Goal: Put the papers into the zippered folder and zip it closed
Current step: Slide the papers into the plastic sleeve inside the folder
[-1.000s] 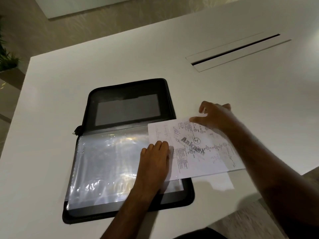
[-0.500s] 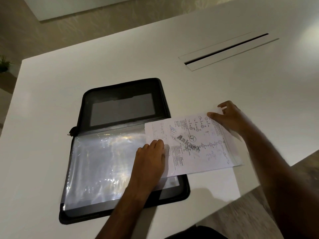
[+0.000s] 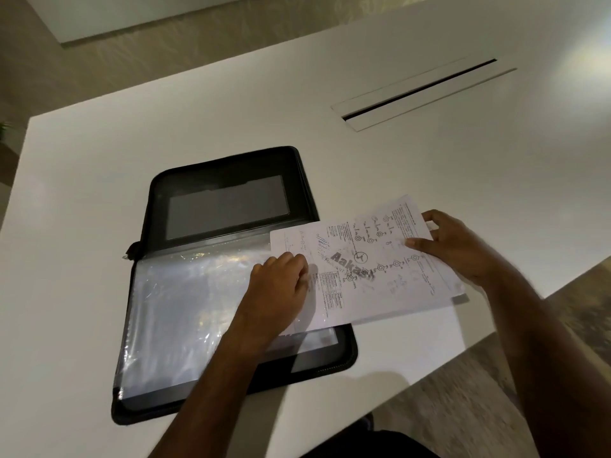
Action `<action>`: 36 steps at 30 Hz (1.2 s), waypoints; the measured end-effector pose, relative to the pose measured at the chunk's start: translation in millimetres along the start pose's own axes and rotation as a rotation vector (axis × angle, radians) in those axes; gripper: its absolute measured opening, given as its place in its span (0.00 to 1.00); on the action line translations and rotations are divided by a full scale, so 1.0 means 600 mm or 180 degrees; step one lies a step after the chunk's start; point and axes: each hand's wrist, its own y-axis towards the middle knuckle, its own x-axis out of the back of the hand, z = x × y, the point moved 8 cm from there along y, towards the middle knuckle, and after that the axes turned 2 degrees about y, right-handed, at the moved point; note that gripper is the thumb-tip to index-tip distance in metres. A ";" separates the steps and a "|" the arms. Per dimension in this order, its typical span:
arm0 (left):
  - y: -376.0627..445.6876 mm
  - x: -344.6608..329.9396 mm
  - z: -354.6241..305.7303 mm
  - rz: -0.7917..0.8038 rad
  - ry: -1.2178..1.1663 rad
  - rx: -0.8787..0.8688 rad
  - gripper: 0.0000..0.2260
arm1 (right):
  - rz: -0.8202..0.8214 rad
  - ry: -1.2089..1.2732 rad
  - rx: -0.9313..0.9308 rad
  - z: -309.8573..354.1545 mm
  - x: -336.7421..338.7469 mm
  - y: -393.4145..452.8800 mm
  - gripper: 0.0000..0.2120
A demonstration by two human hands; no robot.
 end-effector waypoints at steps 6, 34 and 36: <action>0.014 0.000 0.004 0.0262 -0.0128 -0.0125 0.04 | 0.0004 0.0230 0.0231 0.022 -0.012 -0.005 0.21; 0.014 0.000 0.010 0.0492 -0.0616 -0.0138 0.06 | 0.0343 -0.0008 -0.0326 0.035 -0.106 0.003 0.10; 0.014 0.000 0.010 0.0498 -0.0629 -0.0134 0.05 | 0.0341 -0.0133 -0.0306 0.036 -0.102 0.003 0.07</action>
